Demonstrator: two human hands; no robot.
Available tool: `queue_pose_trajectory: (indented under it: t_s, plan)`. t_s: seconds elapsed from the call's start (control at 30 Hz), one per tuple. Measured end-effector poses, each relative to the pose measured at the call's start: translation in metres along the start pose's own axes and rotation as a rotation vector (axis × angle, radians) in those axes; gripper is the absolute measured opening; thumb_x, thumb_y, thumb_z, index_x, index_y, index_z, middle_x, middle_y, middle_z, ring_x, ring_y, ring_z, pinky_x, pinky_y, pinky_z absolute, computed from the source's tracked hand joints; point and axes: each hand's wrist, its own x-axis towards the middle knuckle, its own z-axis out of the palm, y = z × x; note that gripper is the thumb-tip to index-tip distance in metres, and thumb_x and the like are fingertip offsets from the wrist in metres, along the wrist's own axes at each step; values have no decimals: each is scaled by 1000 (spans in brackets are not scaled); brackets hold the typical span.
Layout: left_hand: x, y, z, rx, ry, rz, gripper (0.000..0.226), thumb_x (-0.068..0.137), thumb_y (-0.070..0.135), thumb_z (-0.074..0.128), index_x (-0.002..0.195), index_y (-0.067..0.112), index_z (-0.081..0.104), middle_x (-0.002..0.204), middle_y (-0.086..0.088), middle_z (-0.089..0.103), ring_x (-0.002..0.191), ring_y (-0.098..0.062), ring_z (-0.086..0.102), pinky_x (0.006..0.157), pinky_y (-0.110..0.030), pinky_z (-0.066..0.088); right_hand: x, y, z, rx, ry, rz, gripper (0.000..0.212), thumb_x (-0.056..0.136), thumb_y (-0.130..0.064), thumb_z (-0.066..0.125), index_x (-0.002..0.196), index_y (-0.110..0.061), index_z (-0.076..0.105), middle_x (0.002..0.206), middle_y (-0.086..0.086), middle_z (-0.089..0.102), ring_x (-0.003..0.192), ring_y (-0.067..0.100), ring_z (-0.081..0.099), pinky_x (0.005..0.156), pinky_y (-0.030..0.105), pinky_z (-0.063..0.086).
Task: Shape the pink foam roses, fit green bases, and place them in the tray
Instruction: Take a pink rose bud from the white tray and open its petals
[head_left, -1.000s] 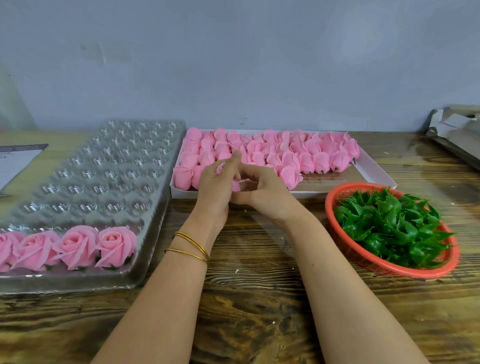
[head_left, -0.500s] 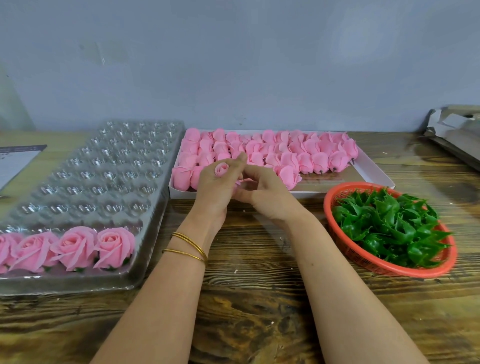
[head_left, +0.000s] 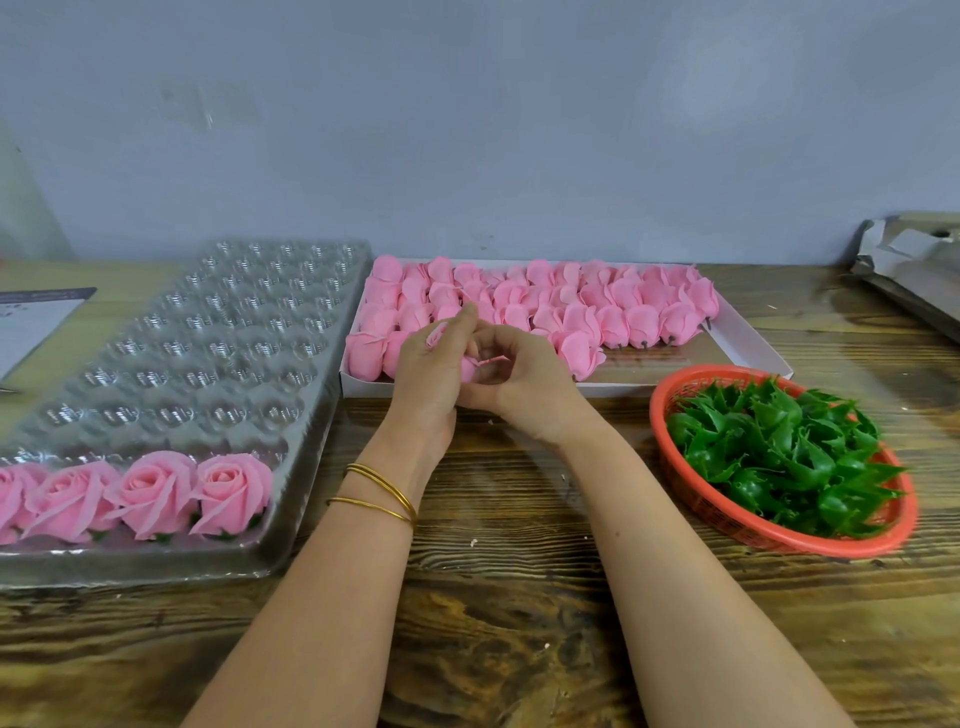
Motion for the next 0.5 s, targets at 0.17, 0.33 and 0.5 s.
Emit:
queue_pose_trajectory:
  t_s: [0.17,0.33,0.5]
  plan:
    - [-1,0,-1,46,-7,21,36,94,33,63,62,18,64,71,0,67,82,-15,70,88,-39,57,1,2,2,-22,39,-42,30,75,1,78,86,-18,57,84,-5,58,68,8,52,66,15,47]
    - [0,-4,-1,60,-30,52,27,91,29,69,64,28,74,77,1,73,89,-20,73,86,-42,57,2,3,2,46,15,-36,32,82,0,73,110,-13,66,87,8,63,79,16,58,83,32,54]
    - [2,-5,-4,45,-44,74,23,91,28,68,70,30,77,78,2,74,88,-17,73,78,-35,58,2,2,2,47,2,-46,39,82,4,68,118,-12,67,86,8,64,83,20,59,90,44,53]
